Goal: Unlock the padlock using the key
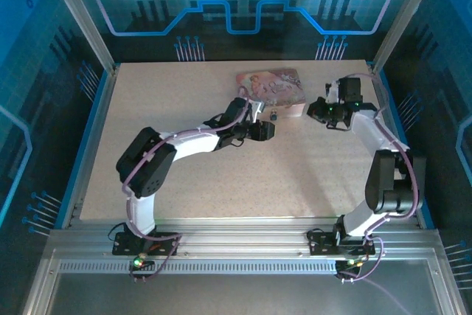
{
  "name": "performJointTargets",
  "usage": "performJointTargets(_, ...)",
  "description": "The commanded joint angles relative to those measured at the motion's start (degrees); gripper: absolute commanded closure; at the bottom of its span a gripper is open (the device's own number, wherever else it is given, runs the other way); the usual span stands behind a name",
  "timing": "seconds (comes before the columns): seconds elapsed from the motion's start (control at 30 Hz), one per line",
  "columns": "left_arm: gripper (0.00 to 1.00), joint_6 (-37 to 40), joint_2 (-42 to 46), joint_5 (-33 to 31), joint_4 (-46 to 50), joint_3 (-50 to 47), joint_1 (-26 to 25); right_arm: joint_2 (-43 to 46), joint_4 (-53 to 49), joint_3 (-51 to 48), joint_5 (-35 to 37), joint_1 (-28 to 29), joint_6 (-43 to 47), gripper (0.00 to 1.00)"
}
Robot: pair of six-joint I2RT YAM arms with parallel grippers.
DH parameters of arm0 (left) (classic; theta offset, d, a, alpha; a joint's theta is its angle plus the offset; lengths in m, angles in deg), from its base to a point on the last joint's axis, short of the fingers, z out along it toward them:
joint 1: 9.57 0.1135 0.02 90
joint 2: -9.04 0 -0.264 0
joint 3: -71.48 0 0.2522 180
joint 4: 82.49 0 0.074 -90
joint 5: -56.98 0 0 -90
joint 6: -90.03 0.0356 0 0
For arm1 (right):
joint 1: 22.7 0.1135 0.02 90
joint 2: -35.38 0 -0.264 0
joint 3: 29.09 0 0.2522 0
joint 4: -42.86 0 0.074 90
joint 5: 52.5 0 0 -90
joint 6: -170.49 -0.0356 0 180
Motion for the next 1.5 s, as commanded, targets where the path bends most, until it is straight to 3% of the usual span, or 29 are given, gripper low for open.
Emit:
performJointTargets(0.0, 0.44, -1.68, -3.46, -4.11, -7.27, 2.93, -0.27, -3.38, -1.89, 2.56, 2.47, -0.99, 0.91, 1.00)
performJointTargets(0.37, 0.40, -2.84, -12.92, -5.28, -15.69, 7.97, 0.25, -3.46, 15.97, -10.51, -3.12, 1.47, -5.16, 1.00)
performJointTargets(0.8, 0.33, -5.06, -17.40, -7.81, -13.52, 10.11, 0.70, 0.63, 16.47, -15.56, -4.94, 1.32, -4.51, 1.00)
performJointTargets(1.13, 0.33, -7.81, -19.10, -10.37, -10.36, 13.09, 0.38, 7.19, 16.22, -20.94, -5.84, 1.12, -4.38, 1.00)
performJointTargets(1.47, 0.34, -9.64, -22.14, -8.80, -4.53, 19.62, 0.76, 14.94, 15.39, -26.84, -6.56, 0.60, -4.03, 1.00)
